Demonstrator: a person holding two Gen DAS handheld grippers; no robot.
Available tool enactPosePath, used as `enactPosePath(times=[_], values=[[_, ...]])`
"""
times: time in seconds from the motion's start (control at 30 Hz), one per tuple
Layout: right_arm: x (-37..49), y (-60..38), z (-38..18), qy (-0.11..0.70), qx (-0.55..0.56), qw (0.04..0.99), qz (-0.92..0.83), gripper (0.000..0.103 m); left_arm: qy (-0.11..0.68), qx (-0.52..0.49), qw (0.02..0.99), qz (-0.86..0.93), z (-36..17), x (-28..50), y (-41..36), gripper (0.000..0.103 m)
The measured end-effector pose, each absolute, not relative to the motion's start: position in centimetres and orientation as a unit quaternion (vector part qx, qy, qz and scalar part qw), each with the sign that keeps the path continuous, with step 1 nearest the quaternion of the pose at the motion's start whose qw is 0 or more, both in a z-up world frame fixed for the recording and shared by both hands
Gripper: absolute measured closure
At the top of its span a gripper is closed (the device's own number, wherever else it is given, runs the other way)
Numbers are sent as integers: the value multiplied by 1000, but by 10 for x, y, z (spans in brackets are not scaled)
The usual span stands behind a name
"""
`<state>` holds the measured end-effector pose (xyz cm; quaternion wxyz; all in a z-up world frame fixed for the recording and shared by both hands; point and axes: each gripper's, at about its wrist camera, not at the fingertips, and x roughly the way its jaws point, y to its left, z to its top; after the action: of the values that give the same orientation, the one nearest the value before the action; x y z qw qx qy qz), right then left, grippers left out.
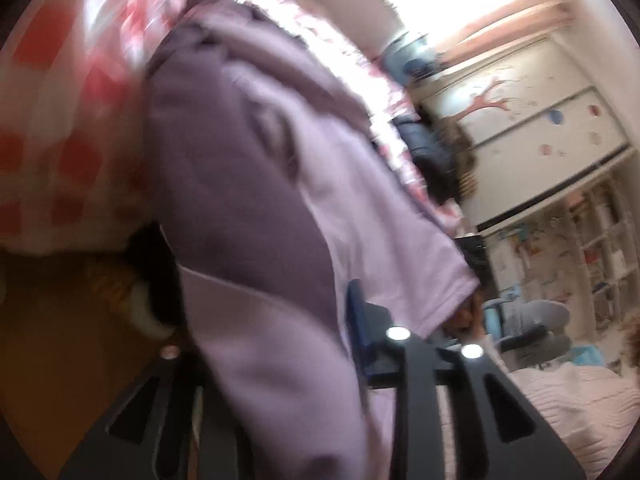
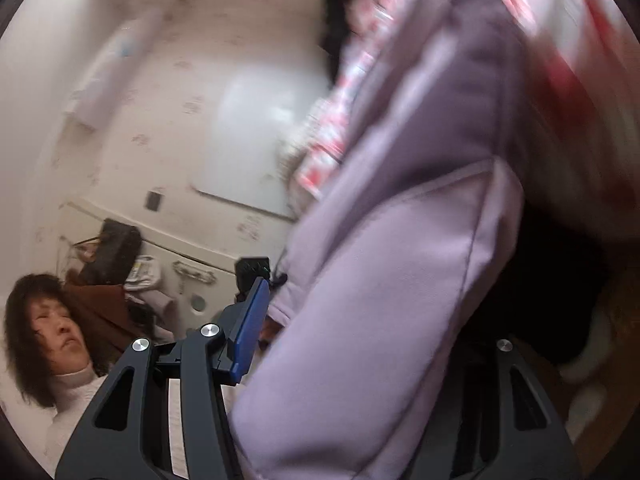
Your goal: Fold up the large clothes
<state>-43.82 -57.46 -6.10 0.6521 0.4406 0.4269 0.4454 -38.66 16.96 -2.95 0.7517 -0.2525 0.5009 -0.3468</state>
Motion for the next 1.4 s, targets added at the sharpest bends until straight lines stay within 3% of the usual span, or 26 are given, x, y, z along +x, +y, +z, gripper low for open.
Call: enactPosePath(times=[0.1,0.2,0.27,0.53,0.77,1.17,1.4], values=[[-446,-581,-84,425,472,639,433,54,494,-296,745,-337,-49,-388,179,70],[-450,-588,-77,366,502,640,452,58,452,-313,758,-352,-32,-397,181,85],[-452,-587,-60,316,511,642,476,58,416,-313,771,-367,-8,-404,183,86],[-444,-590,-13,226,525,635,520,58,344,-312,775,-429,47,-406,179,87],[-437,-584,-3,220,541,631,510,58,330,-394,739,-436,23,-390,204,87],[-367,-569,69,179,511,646,538,58,266,-393,753,-456,86,-315,202,86],[-327,-565,81,174,518,647,532,58,251,-416,750,-450,87,-273,203,86]])
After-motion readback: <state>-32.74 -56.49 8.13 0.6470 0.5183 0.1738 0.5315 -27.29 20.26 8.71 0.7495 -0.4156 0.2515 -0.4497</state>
